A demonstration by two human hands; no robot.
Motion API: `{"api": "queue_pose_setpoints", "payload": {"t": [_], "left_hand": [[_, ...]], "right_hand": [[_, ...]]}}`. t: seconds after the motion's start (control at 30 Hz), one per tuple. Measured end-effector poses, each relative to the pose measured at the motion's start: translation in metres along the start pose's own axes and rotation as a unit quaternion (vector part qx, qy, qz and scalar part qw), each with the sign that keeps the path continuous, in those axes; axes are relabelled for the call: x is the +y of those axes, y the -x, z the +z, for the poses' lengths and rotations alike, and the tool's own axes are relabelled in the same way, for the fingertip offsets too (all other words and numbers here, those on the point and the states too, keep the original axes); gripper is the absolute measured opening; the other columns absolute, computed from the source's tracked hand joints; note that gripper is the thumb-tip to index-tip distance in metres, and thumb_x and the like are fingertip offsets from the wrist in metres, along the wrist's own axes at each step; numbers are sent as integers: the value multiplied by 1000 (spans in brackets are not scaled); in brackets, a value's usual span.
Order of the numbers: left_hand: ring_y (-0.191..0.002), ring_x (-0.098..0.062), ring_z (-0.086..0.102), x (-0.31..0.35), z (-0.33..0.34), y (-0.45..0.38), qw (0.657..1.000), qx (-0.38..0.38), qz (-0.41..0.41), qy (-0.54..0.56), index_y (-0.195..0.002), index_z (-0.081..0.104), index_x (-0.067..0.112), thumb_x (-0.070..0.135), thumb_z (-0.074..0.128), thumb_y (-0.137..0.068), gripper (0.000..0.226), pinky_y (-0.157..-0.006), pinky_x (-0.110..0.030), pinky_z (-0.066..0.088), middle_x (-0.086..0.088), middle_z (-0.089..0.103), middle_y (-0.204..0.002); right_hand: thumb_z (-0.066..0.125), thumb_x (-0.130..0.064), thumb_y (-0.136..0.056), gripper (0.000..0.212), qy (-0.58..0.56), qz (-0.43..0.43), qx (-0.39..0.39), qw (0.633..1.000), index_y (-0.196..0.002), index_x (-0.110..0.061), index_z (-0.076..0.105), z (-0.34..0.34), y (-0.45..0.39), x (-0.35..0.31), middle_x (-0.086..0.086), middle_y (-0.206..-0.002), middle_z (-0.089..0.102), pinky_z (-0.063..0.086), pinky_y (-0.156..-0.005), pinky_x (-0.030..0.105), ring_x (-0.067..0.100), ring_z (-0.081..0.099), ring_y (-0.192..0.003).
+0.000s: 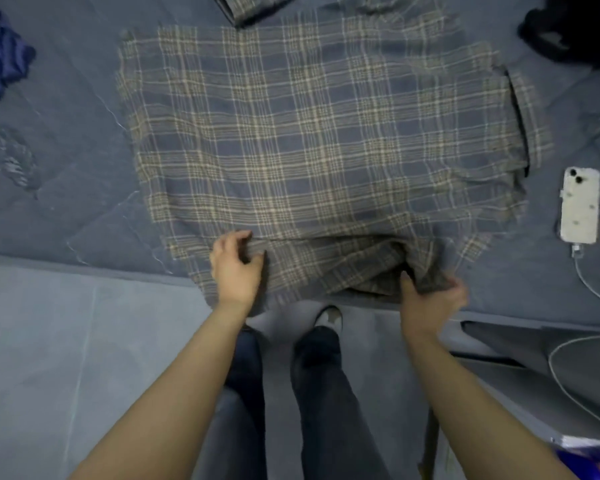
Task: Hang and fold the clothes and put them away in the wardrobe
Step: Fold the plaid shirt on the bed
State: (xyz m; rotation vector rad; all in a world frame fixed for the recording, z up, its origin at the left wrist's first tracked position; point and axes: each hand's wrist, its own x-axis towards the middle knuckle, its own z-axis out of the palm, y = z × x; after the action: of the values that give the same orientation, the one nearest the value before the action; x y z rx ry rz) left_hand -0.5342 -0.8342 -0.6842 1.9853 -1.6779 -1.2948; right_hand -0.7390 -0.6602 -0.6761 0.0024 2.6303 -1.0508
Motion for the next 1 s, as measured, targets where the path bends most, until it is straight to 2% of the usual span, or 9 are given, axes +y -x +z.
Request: {"api": "queue_pose_setpoints", "payload": {"t": [0.03, 0.13, 0.23, 0.4, 0.57, 0.67, 0.73, 0.87, 1.0], "left_hand": [[-114, -24, 57, 2, -5, 7, 982, 52, -112, 141, -106, 62, 12, 6, 67, -88, 20, -104, -40, 44, -13, 59, -121], [-62, -8, 55, -3, -15, 26, 762, 26, -491, 422, -78, 55, 15, 22, 68, -90, 19, -65, -24, 49, 1, 58, -73], [-72, -11, 50, -14, -15, 43, 653, -43, -575, 490, -107, 54, 14, 47, 75, -80, 47, -70, -27, 43, 1, 55, -104], [-115, -25, 47, -15, -2, 47, 645, -27, -618, 448, -117, 44, 7, 55, 77, -74, 73, -95, -35, 46, -13, 42, -123], [-84, -8, 62, -17, -3, 51, 695, 19, -522, 494, -112, 63, 20, 40, 62, -93, 27, -78, -19, 51, 8, 63, -120], [-115, -7, 58, -22, -17, 59, 738, 40, -467, 485, -118, 60, 23, 39, 53, -98, 26, -84, -16, 46, 10, 61, -123], [-106, -5, 60, -30, -29, 66, 719, 34, -435, 541, -100, 62, 20, 33, 53, -99, 16, -82, -15, 47, 12, 65, -112], [-85, -3, 61, -45, -39, 70, 719, -7, -435, 542, -94, 62, 19, 22, 51, -100, 13, -79, -18, 49, 11, 64, -109], [-137, -19, 39, -58, -30, 66, 745, -14, -504, 438, -144, 39, 13, 22, 57, -98, 50, -112, -37, 34, -7, 32, -153]], "right_hand": [[81, -16, -78, 73, -90, 119, 7, 989, -133, 7, 40, 4, -1, 0, 21, -135, 46, 42, -106, 45, 32, 48, -122], [77, -18, -83, 67, -234, 347, 1, 908, -138, -4, 43, 19, -2, 7, 10, -140, 50, 44, -107, 44, 27, 51, -123], [62, -17, -95, 40, -242, 378, -50, 892, -131, -2, 51, 31, 5, 16, 13, -115, 60, 51, -94, 40, 25, 57, -97], [44, -20, -100, 45, -326, 347, -85, 876, -144, -13, 41, 13, 10, 17, 7, -140, 50, 36, -113, 40, 26, 49, -126], [49, -16, -100, 27, -397, 303, -156, 852, -123, -11, 61, -32, 9, 15, 6, -115, 68, 51, -96, 35, 22, 63, -105], [55, -8, -95, 10, -234, 230, -125, 936, -98, -8, 64, -58, 9, 18, 7, -92, 67, 52, -81, 35, 26, 63, -90], [62, -4, -88, 6, -33, 134, -82, 987, -82, -5, 59, -77, 4, 25, 9, -78, 61, 44, -70, 34, 28, 59, -82], [66, -13, -87, 23, 243, 52, -112, 962, -103, 0, 56, -103, -10, 50, 24, -95, 63, 40, -67, 36, 42, 61, -92], [75, -11, -81, 50, 255, 101, -227, 934, -122, 4, 52, -92, -31, 65, 26, -119, 58, 46, -95, 48, 39, 56, -113]]}}
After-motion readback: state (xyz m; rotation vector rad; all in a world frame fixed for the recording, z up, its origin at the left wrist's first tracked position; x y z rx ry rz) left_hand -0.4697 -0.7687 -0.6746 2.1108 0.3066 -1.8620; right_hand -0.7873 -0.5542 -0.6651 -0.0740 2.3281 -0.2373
